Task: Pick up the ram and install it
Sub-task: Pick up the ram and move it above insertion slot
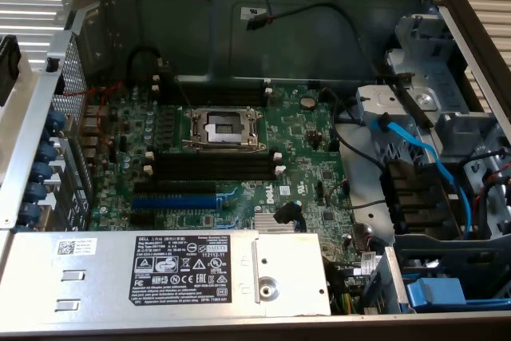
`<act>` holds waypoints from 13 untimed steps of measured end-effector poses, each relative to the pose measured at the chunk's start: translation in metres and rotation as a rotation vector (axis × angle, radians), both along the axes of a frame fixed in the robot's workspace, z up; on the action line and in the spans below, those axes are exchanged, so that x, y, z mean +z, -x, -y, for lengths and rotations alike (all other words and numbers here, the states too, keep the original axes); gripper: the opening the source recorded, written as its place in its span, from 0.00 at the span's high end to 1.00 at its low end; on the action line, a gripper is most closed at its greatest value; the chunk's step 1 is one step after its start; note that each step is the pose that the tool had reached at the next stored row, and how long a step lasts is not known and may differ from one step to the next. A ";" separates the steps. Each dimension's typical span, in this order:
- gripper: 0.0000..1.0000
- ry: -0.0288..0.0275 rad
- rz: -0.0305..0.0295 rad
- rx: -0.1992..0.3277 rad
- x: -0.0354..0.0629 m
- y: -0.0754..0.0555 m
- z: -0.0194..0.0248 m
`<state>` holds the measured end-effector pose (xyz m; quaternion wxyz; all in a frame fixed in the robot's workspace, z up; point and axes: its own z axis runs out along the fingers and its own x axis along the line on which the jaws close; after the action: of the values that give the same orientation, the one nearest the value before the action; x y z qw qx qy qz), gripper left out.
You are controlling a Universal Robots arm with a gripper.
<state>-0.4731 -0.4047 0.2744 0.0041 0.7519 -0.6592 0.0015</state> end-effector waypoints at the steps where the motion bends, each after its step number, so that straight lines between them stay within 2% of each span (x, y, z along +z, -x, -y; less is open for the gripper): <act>1: 0.90 0.0000 0.0000 0.000 -0.0018 0.000 -0.0003; 3: 0.90 0.0000 0.0000 0.000 -0.0056 0.000 -0.0023; 8: 0.90 0.0001 -0.0003 0.000 -0.0145 0.008 -0.0116; 11: 0.90 0.0001 -0.0002 0.000 -0.0200 0.019 -0.0122; 13: 0.90 0.0000 0.0000 0.000 -0.0237 0.019 -0.0122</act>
<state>-0.4922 -0.3925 0.2507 0.0041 0.7520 -0.6592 0.0015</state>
